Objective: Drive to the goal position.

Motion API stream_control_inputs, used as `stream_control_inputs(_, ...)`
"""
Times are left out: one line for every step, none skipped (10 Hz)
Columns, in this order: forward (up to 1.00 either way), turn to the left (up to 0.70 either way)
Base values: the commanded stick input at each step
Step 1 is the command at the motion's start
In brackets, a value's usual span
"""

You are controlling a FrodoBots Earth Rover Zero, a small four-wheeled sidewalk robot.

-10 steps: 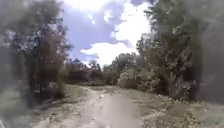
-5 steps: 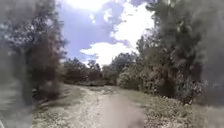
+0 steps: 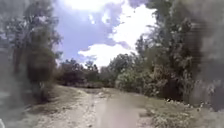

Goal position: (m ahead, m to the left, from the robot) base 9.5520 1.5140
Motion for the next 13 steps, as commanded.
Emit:
stream_control_inputs(0.85,0.00)
stream_control_inputs(0.85,0.00)
stream_control_inputs(0.85,0.00)
stream_control_inputs(0.85,0.03)
stream_control_inputs(0.85,0.06)
stream_control_inputs(0.85,0.34)
stream_control_inputs(0.85,0.34)
stream_control_inputs(0.85,0.34)
stream_control_inputs(0.85,0.34)
stream_control_inputs(0.85,0.34)
stream_control_inputs(0.85,0.17)
stream_control_inputs(0.85,0.00)
stream_control_inputs(0.85,0.00)
